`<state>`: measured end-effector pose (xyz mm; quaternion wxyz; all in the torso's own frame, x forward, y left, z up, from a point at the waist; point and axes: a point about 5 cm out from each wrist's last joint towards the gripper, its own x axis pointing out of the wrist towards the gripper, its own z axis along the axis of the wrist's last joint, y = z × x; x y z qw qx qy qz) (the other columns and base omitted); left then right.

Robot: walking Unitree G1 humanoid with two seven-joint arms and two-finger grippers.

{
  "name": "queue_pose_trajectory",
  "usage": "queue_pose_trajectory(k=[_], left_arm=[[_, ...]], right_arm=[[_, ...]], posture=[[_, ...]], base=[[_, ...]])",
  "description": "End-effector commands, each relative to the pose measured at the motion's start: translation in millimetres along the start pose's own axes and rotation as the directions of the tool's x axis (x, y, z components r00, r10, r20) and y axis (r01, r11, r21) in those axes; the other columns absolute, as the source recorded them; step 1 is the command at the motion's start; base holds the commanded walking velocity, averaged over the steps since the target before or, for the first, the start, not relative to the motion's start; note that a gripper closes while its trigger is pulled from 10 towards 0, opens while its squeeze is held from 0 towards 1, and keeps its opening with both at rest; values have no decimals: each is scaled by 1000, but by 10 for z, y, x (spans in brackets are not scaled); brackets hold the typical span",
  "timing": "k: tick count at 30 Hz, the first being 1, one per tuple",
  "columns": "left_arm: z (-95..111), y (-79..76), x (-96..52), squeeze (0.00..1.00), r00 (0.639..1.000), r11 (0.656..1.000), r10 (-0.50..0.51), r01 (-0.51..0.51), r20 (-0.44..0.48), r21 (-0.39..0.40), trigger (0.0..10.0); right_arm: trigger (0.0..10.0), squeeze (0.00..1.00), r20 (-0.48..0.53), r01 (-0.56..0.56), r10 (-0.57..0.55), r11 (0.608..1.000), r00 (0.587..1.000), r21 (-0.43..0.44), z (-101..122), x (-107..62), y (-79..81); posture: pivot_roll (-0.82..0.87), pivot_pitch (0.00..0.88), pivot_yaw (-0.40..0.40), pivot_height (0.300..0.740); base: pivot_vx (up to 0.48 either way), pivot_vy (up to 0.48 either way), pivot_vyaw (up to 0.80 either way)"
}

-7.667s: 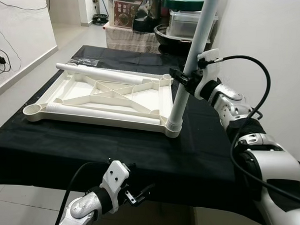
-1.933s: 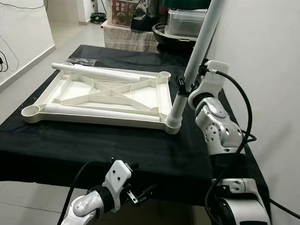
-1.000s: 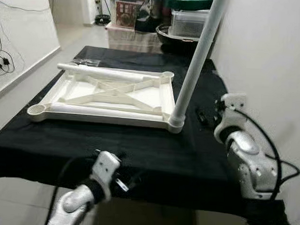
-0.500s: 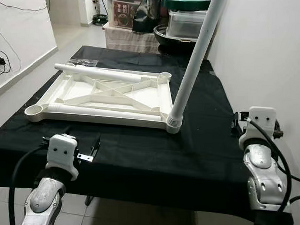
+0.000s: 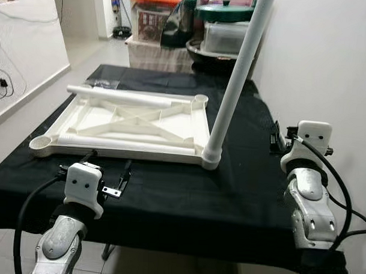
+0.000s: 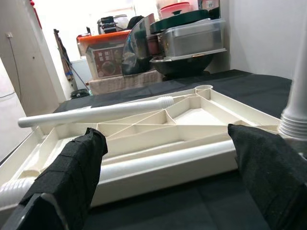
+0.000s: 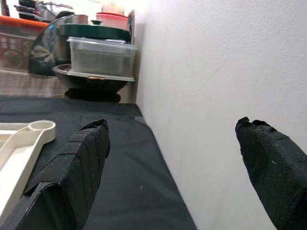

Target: Building children table

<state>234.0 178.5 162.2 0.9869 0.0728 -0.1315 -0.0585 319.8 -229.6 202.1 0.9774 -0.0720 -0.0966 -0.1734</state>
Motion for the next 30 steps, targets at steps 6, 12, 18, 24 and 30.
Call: queue_pose_trajectory(k=[6,12,18,24,30], left_arm=[[15,11,-5,0,1000,1000,11,-11,-2,-9,10000],[7,-18,12,0,1000,1000,5,-5,-14,0,10000],[-6,-37,11,0,1000,1000,-9,9,-23,0,10000],[-19,-48,7,0,999,1000,-15,15,-30,-3,10000],[-81,-88,14,0,997,998,0,-5,-75,-61,10000]], right_arm=[[10000,0,7,4,-4,1000,1000,16,-10,26,15],[10000,0,18,8,-8,1000,1000,11,-15,78,11],[10000,0,7,29,-29,1000,1000,8,-44,97,-17],[10000,0,5,43,-43,999,999,-17,-54,127,-59],[10000,0,-82,79,-79,997,994,-3,-207,180,-145]], posture=[[47,0,-86,740],[46,0,-86,740],[48,0,-87,740],[47,0,-87,740],[48,0,-92,740]], base=[[429,0,0],[302,0,0],[0,0,0],[0,0,0],[0,0,0]])
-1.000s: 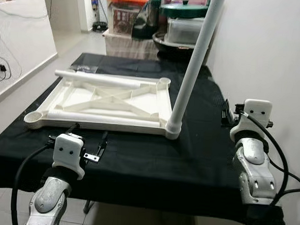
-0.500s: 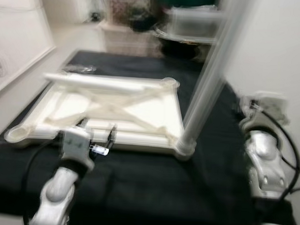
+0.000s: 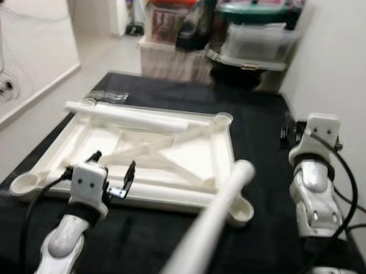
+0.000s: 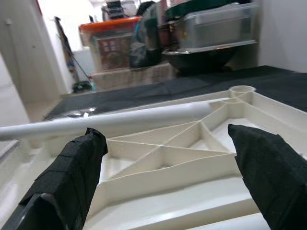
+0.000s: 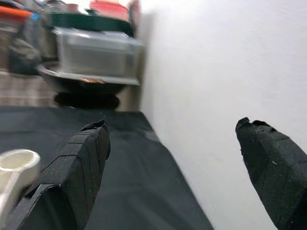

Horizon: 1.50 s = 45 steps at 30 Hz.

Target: Building children table

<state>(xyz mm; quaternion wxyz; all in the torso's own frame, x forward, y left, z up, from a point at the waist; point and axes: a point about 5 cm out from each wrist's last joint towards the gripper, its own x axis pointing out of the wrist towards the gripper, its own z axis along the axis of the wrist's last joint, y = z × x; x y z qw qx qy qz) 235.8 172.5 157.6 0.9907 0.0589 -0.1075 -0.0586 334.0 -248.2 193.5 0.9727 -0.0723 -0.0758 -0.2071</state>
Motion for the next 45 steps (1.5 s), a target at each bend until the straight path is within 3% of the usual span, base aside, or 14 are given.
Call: queue_pose_trajectory(k=[1,6,13,17,21,22,26,29,31,35,36,40,44,45], left_arm=[[-68,-43,8,0,999,1000,-3,2,-46,-15,10000],[-111,-82,22,0,998,1000,7,-8,-58,-13,10000],[-140,-28,53,0,997,1000,12,-11,-81,17,10000],[-143,-28,58,0,996,1000,10,-8,-84,18,10000],[-161,-55,53,0,995,1000,-5,6,-97,12,10000],[-181,-86,50,0,995,1000,-12,13,-103,10,10000],[-188,-106,52,0,994,1000,-16,16,-104,7,10000],[-193,-124,59,0,994,1000,-21,22,-104,5,10000],[-201,-124,65,0,994,1000,-26,27,-107,4,10000],[-210,-117,63,0,993,1000,-28,29,-111,4,10000],[-218,-111,59,0,993,1000,-29,30,-115,5,10000],[-236,-112,48,0,992,1000,-29,30,-122,2,10000],[-241,-126,49,0,992,1000,-31,32,-123,0,10000],[-245,-140,53,0,992,999,-34,34,-124,-2,10000]], right_arm=[[10000,0,-66,16,-14,999,998,34,-107,12,-10],[10000,0,-177,-4,26,992,984,124,-282,-32,125],[10000,0,-303,-33,68,992,951,119,-482,-108,258],[10000,0,-294,-30,78,986,953,165,-393,-74,245],[10000,0,-157,-64,93,981,983,181,9,71,143],[10000,0,-162,-64,80,993,984,100,141,128,36],[10000,0,-193,-28,38,998,981,54,162,145,-76],[10000,0,-244,-17,19,1000,970,7,111,132,-202],[10000,0,-374,-94,94,995,923,18,-83,23,-243],[10000,0,-433,-138,134,990,892,23,-181,-47,-265],[10000,0,-484,-165,161,986,860,36,-260,-108,-302],[10000,0,-546,-127,74,990,835,-59,-358,-130,-657],[10000,0,-561,-118,50,989,826,-86,-387,-127,-748],[10000,0,-592,-121,52,990,804,-78,-432,-142,-786]], posture=[[47,0,-90,740],[48,0,-96,740],[47,0,-94,740],[48,0,-96,740],[33,0,-91,740],[33,0,-91,740],[15,0,-88,740],[8,0,-87,740],[4,0,-86,740],[4,0,-86,740],[-5,0,-83,740],[-21,0,-82,740],[-29,0,-84,740],[-28,0,-88,740]], base=[[0,0,0],[0,0,0],[0,0,0],[0,0,0],[0,0,0],[0,0,0],[0,0,0],[0,0,0],[0,0,0],[0,0,0],[0,0,0],[0,0,0],[0,0,0],[0,0,0]])
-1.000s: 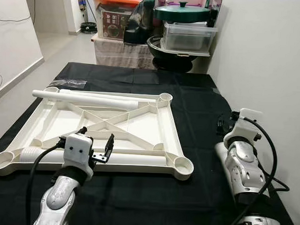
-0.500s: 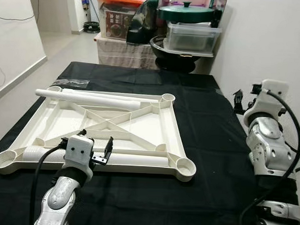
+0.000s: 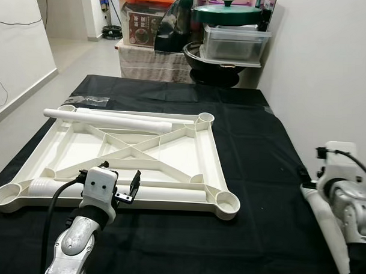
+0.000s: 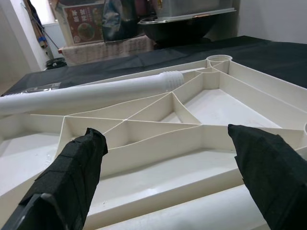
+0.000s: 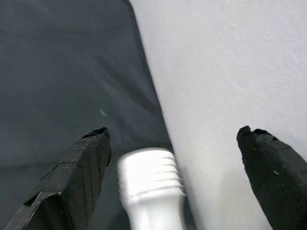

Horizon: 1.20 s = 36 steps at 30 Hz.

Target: Building children table

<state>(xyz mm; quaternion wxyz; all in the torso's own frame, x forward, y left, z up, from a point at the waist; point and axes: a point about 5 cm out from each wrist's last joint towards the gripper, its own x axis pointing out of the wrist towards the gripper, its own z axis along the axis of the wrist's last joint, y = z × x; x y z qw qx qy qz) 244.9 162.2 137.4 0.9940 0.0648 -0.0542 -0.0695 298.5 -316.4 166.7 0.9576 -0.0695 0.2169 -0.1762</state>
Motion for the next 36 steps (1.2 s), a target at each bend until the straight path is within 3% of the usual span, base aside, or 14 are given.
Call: queue_pose_trajectory(k=[1,3,7,9,11,23,24,25,32,34,36], left_arm=[[-41,-32,2,0,1000,1000,-8,8,-19,-3,10000],[-41,-32,2,0,1000,1000,-8,8,-19,-3,10000],[-50,-1,0,0,1000,1000,0,0,-21,3,10000],[-50,-1,0,0,1000,1000,0,0,-21,3,10000],[-54,30,-4,0,1000,1000,12,-12,-21,8,10000],[-72,27,-17,0,999,1000,21,-20,-28,14,10000],[-72,30,-21,0,999,1000,23,-22,-28,15,10000],[-71,35,-25,0,999,1000,24,-24,-29,17,10000],[-70,54,-28,0,999,999,26,-26,-31,21,10000],[-66,55,-19,0,999,999,23,-23,-30,24,10000],[-53,49,-6,0,1000,1000,15,-15,-27,23,10000]], right_arm=[[10000,0,-98,-9,8,1000,995,-10,-177,26,-62],[10000,0,-98,-9,8,1000,995,-10,-177,26,-62],[10000,0,-236,-90,93,996,967,21,-399,42,-54],[10000,0,-236,-90,93,996,967,21,-399,42,-54],[10000,0,-312,-159,181,983,933,94,-516,54,-2],[10000,0,-397,-151,179,983,900,102,-747,134,-32],[4235,0,-420,-153,185,982,888,109,-832,143,-39],[0,0,-430,-157,193,981,882,116,-894,148,-43],[0,0,-419,-196,232,972,878,128,-905,154,28],[0,0,-366,-259,297,954,882,150,-784,155,194],[0,0,-237,-354,390,918,890,179,-497,135,417]], posture=[[-27,0,-91,740],[-27,0,-91,740],[-24,0,-103,740],[-24,0,-103,740],[-21,0,-110,740],[-17,0,-116,740],[-12,0,-119,740],[-7,0,-122,740],[-5,0,-117,740],[-2,0,-114,740],[5,0,-106,740]], base=[[0,0,0],[0,0,0],[0,0,0],[0,0,0],[0,0,0],[0,0,0],[0,0,0],[0,0,0],[0,0,0],[0,0,0],[0,0,0]])
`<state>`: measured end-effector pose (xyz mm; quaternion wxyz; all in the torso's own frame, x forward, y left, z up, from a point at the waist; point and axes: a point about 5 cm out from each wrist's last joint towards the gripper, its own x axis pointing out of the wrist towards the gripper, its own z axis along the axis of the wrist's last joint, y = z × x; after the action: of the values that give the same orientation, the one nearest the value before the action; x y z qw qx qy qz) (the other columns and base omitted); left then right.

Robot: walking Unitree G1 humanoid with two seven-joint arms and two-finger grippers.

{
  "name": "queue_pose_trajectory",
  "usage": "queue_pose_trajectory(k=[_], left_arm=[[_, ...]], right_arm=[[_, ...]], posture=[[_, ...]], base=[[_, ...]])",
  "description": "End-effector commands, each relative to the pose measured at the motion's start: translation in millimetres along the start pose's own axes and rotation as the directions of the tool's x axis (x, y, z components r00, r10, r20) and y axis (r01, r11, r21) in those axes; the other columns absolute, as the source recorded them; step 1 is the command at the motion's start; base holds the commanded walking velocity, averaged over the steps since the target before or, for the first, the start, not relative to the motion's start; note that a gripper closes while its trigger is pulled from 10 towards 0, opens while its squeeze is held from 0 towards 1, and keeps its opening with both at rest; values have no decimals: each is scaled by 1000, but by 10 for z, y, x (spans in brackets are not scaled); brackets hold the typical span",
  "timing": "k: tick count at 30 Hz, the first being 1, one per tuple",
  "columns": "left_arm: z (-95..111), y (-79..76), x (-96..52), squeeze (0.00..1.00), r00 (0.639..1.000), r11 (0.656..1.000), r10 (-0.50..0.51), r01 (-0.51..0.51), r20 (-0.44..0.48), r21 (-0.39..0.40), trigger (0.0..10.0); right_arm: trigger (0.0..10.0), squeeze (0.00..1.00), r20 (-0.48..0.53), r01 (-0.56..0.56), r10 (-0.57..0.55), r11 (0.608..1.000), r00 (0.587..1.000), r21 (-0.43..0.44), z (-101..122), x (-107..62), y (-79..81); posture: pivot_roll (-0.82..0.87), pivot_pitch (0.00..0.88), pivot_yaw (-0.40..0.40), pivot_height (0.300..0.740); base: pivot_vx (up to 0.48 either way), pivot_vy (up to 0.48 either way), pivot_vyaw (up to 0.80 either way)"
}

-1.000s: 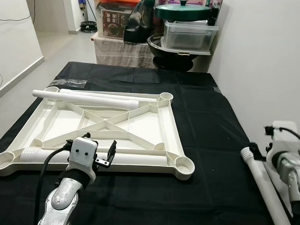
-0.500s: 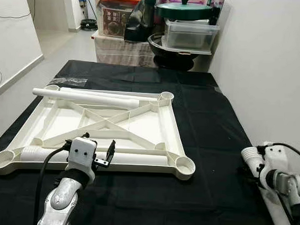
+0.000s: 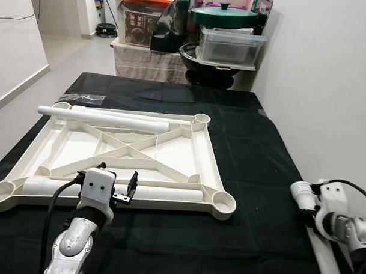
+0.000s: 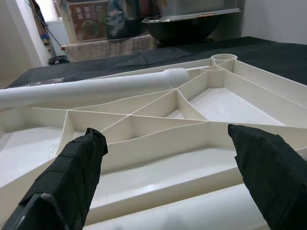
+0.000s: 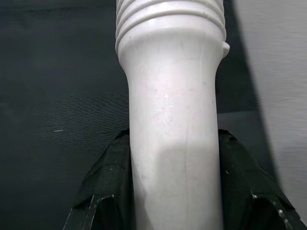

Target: Building children table

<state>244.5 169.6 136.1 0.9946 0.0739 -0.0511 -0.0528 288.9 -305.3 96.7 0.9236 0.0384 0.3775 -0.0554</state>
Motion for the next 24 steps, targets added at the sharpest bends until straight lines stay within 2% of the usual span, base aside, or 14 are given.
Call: queue_pose_trajectory(k=[1,3,4,5,7,8,11,12,14,16,17,19,20,24], left_arm=[[-27,-22,13,0,1000,1000,-20,20,-16,4,10000],[-25,-19,16,0,1000,1000,-22,22,-15,5,10000],[-25,-15,19,0,1000,1000,-23,23,-15,6,10000],[-25,-15,19,0,1000,1000,-23,23,-15,6,10000],[-23,-9,31,0,1000,1000,-27,28,-14,8,10000],[-23,-9,31,0,1000,1000,-27,28,-14,8,10000],[1,-54,56,0,998,998,-55,55,-2,-36,10000],[1,-54,56,0,998,998,-55,55,-2,-36,10000],[28,-106,64,0,996,992,-92,92,11,-89,10000],[80,-172,59,0,987,972,-153,158,40,-173,10000],[121,-201,56,0,980,949,-190,199,62,-245,10000],[188,-232,57,0,965,908,-243,263,102,-327,10000],[188,-232,57,0,965,908,-243,263,102,-327,10000],[248,-254,65,0,947,878,-290,321,140,-356,10000]], right_arm=[[0,0,122,-138,138,990,983,-10,258,-49,307],[0,0,163,-164,167,986,972,-32,358,-80,378],[0,0,210,-177,184,983,960,-52,494,-130,423],[0,0,210,-177,184,983,960,-52,494,-130,423],[0,0,331,-196,219,975,918,-101,881,-311,520],[0,0,331,-196,219,975,918,-101,881,-311,520],[0,0,520,-209,253,967,816,-144,1465,-629,603],[0,0,520,-209,253,967,816,-144,1465,-629,603],[0,0,596,-222,261,965,759,-140,1660,-755,651],[0,0,615,-284,302,950,728,-130,1753,-837,751],[0,0,605,-364,355,924,713,-113,1785,-872,872],[0,0,597,-466,436,877,673,-116,1835,-943,1089],[0,0,597,-466,436,877,673,-116,1835,-943,1089],[0,0,608,-520,490,842,624,-145,1902,-1024,1281]], posture=[[6,0,-105,740],[6,0,-103,740],[4,0,-100,740],[4,0,-100,740],[4,0,-95,740],[4,0,-95,740],[0,0,-88,740],[0,0,-88,740],[1,0,-88,740],[4,0,-88,740],[7,0,-84,740],[4,0,-77,740],[4,0,-77,740],[5,0,-76,740]], base=[[0,0,0],[0,0,0],[0,0,0],[0,0,0],[0,0,0],[0,0,0],[0,0,0],[0,0,0],[0,0,0],[0,0,0],[0,0,0],[0,0,0],[0,0,0],[0,0,0]])
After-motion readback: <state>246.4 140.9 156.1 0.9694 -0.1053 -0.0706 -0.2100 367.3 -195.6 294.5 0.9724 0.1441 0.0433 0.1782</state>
